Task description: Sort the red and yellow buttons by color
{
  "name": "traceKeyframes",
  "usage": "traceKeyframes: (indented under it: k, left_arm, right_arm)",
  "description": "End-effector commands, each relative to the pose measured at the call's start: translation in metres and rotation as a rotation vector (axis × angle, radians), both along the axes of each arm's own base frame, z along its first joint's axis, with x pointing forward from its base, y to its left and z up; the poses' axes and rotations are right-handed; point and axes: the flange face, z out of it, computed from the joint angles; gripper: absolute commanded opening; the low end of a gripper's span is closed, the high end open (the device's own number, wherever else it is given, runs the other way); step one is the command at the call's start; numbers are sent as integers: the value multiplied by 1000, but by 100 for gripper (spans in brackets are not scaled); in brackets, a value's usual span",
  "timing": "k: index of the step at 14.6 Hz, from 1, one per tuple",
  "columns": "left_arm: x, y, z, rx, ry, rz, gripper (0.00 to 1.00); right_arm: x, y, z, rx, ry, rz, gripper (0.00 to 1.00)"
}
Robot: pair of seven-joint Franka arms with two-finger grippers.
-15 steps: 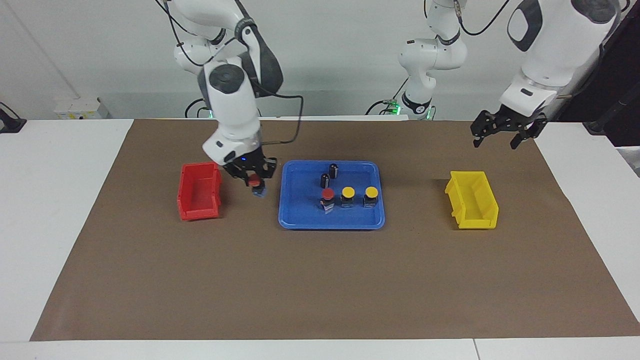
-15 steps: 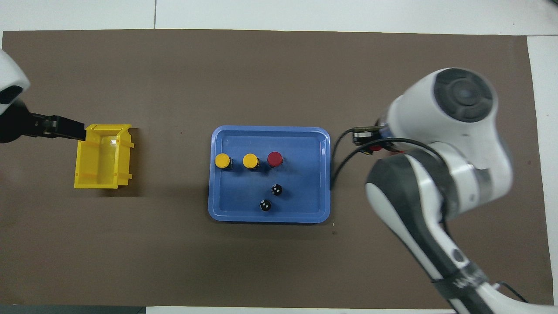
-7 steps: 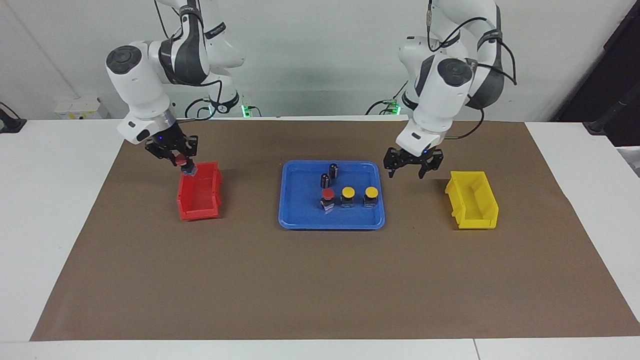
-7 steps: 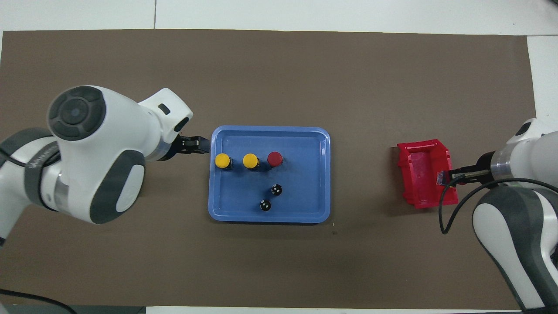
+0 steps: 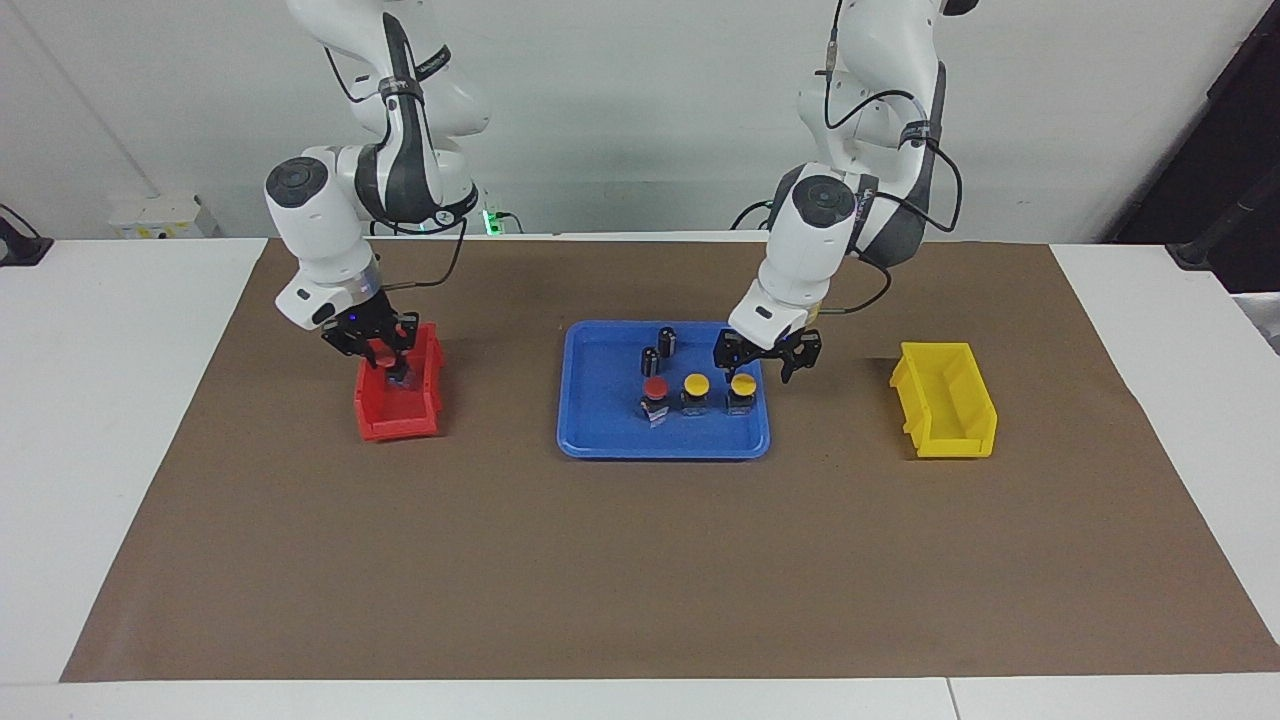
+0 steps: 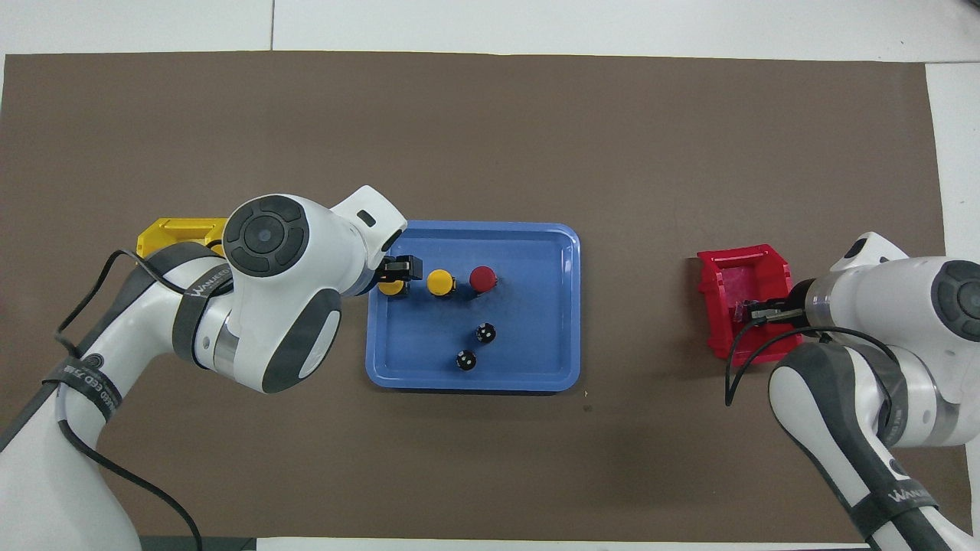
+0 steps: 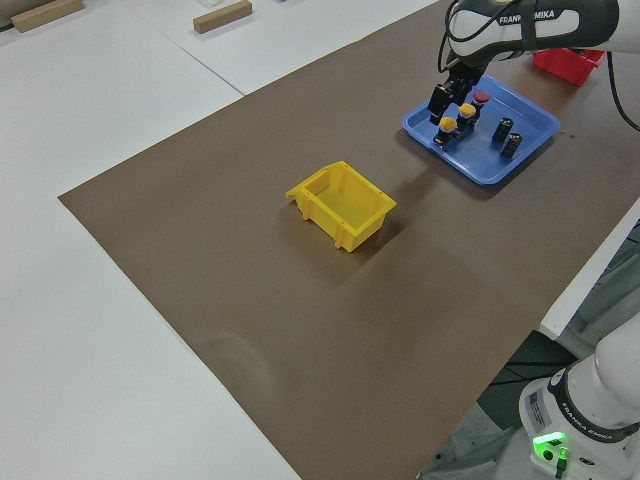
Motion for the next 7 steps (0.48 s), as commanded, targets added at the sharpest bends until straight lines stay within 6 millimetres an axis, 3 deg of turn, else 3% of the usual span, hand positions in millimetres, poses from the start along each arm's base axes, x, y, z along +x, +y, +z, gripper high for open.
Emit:
traceKeyframes:
  k: [1,5,7]
  left_arm:
    - [-6,0,-3,-11,5,22,93]
    - [-13,-10,-3,-10,9,22,88]
    - [-14,-15,-6,-17,-1,28,84]
  right_arm:
    - [-1,5,-4,12,-12,-2,20]
    - [7,7,3,11,3,9,58]
    - [22,9,21,13,31,17,64]
